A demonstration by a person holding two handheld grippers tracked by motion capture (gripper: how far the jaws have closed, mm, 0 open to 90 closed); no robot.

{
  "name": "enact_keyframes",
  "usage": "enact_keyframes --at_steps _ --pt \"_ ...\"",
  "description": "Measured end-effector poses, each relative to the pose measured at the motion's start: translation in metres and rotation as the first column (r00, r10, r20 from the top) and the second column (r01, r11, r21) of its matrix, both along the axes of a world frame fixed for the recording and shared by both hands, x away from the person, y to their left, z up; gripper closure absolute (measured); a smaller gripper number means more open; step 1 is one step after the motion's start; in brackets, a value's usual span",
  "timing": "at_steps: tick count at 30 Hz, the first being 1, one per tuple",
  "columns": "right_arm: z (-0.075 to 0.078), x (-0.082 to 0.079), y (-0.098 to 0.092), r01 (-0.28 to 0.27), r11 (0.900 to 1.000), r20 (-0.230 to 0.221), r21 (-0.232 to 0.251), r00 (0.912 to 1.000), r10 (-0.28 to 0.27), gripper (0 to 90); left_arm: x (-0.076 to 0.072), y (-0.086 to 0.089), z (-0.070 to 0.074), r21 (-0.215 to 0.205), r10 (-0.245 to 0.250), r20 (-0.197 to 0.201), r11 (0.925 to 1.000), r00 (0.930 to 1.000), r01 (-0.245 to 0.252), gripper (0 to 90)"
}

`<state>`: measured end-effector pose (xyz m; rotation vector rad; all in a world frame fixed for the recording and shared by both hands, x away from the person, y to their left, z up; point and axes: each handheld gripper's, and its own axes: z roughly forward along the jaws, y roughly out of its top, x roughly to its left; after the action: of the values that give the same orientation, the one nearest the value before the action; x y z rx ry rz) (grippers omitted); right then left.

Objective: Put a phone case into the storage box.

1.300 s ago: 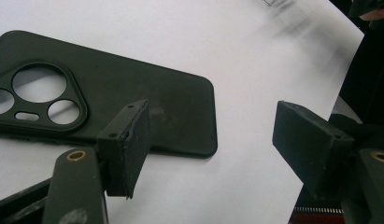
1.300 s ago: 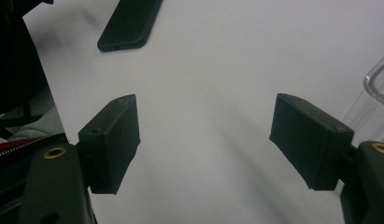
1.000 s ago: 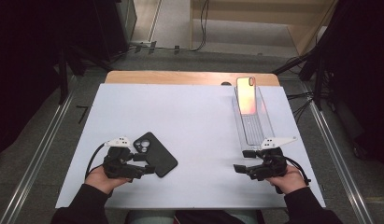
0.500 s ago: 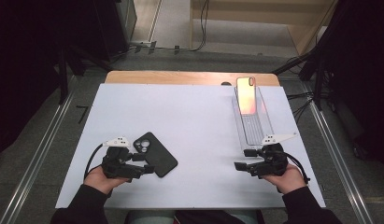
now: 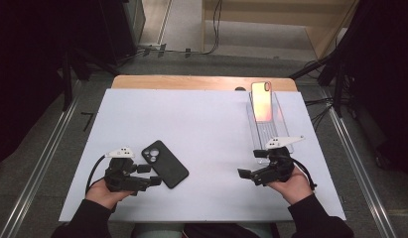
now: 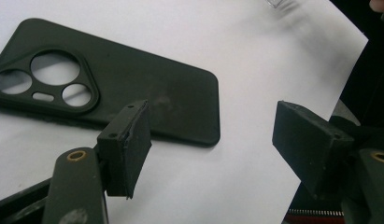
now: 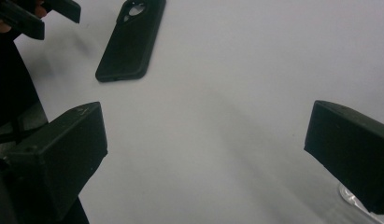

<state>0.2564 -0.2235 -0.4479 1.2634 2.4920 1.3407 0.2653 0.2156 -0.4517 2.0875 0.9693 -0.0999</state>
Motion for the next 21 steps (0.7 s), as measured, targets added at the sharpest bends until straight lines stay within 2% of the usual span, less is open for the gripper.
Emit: enact_keyframes --at_steps 10,21 --pt "0.005 0.014 0.026 0.031 0.999 0.023 -0.015 0.9993 -0.030 0.0 -0.006 0.008 0.000 -0.005 0.028 0.001 0.9996 0.9996 -0.028 28.0" --pt "0.008 0.028 0.048 0.021 0.999 0.039 -0.031 0.9990 -0.020 0.0 -0.009 0.016 0.001 -0.012 0.059 0.002 0.9982 0.9983 -0.059 28.0"
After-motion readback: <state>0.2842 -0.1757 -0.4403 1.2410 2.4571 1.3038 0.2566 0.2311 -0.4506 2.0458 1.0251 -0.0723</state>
